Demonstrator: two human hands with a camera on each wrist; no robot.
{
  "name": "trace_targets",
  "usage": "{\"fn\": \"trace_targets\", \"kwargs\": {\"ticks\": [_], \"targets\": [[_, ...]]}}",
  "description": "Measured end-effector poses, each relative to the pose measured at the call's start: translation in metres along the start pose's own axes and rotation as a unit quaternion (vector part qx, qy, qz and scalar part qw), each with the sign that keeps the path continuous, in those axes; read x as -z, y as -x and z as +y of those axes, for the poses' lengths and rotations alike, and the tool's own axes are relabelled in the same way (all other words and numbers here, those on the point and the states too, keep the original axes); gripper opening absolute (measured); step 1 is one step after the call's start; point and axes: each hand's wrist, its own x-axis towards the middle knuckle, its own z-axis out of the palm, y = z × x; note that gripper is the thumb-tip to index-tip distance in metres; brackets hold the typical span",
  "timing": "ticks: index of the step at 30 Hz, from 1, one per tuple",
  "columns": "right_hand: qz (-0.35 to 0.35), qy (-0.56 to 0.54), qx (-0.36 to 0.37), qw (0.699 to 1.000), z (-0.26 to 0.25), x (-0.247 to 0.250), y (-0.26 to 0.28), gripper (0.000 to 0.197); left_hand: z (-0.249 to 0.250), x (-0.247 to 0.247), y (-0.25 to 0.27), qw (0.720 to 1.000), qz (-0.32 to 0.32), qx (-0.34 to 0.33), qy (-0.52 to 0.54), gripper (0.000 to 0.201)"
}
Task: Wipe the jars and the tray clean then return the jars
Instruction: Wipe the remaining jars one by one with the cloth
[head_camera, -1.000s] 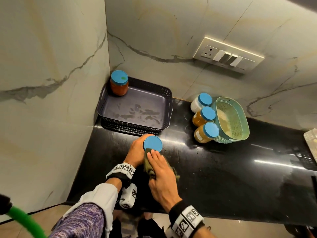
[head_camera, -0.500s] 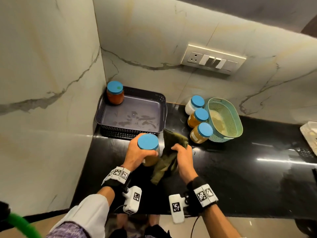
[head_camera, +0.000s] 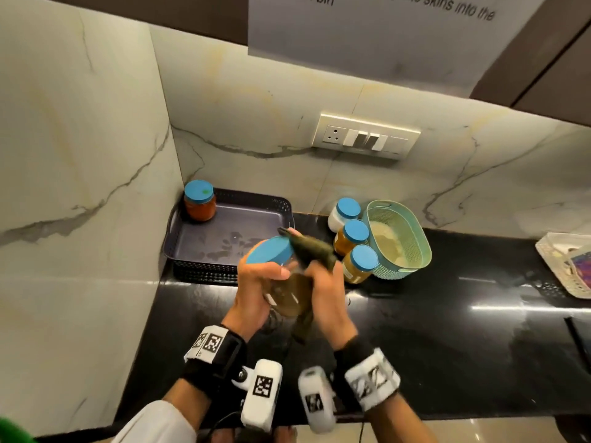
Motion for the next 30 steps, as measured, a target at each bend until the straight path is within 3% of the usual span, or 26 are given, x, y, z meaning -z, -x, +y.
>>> {"fn": "trace_targets", "kwargs": {"ticks": [2, 4, 6, 7, 8, 10, 12, 16, 18, 21, 23, 25, 27, 29, 30], "targets": [[-0.005, -0.036, -0.040, 0.999, -0.016, -0.003, -0.008, 0.025, 0.016, -0.006, -0.005, 1.000, 0.008, -0.021, -0.012, 0.070], [-0.034, -0.021, 0.061, 0.997, -0.031, -0.013, 0.008, 0.040, 0.032, -0.010, -0.011, 0.999, -0.002, -0.041, -0.004, 0.073], [-0.043, 0.090, 0.191, 0.977, -0.026, -0.021, 0.028, 0.067, 0.043, -0.014, -0.012, 0.999, 0.007, -0.044, 0.011, 0.074], [-0.032, 0.131, 0.215, 0.967, -0.021, -0.020, 0.027, 0.068, 0.045, -0.017, -0.011, 0.999, 0.010, -0.046, 0.008, 0.070], [-0.018, 0.117, 0.190, 0.974, -0.021, -0.018, 0.018, 0.060, 0.045, -0.020, -0.010, 0.999, 0.010, -0.047, -0.003, 0.065], [0.001, 0.017, 0.068, 0.998, -0.031, -0.011, -0.007, 0.031, 0.045, -0.025, -0.006, 0.997, 0.018, -0.060, -0.034, 0.061], [-0.008, -0.026, 0.015, 1.000, -0.040, -0.011, -0.016, 0.023, 0.047, -0.026, -0.006, 0.996, 0.031, -0.068, -0.047, 0.064], [-0.031, 0.056, 0.143, 0.988, -0.044, -0.020, 0.017, 0.051, 0.057, -0.028, -0.009, 0.996, 0.039, -0.071, -0.022, 0.060], [-0.053, 0.099, 0.200, 0.973, -0.040, -0.019, 0.017, 0.057, 0.056, -0.031, -0.007, 0.997, 0.026, -0.076, -0.009, 0.052], [-0.048, -0.035, 0.068, 0.996, -0.053, -0.009, -0.013, 0.041, 0.058, -0.038, -0.004, 0.993, 0.027, -0.099, -0.064, 0.051], [-0.058, -0.054, 0.035, 0.996, -0.061, -0.004, -0.022, 0.034, 0.063, -0.044, -0.009, 0.991, 0.023, -0.104, -0.086, 0.059], [-0.056, -0.026, 0.067, 0.996, -0.066, -0.008, -0.011, 0.039, 0.071, -0.051, -0.012, 0.991, 0.001, -0.108, -0.077, 0.049], [-0.040, 0.046, 0.154, 0.986, -0.057, -0.008, 0.003, 0.059, 0.074, -0.055, -0.014, 0.994, -0.015, -0.102, -0.045, 0.041], [-0.039, 0.129, 0.231, 0.963, -0.046, -0.005, 0.009, 0.068, 0.074, -0.057, -0.013, 0.995, -0.001, -0.092, -0.022, 0.050], [-0.046, 0.097, 0.223, 0.969, -0.048, -0.001, 0.002, 0.066, 0.072, -0.059, -0.012, 0.996, 0.005, -0.087, -0.029, 0.058]]}}
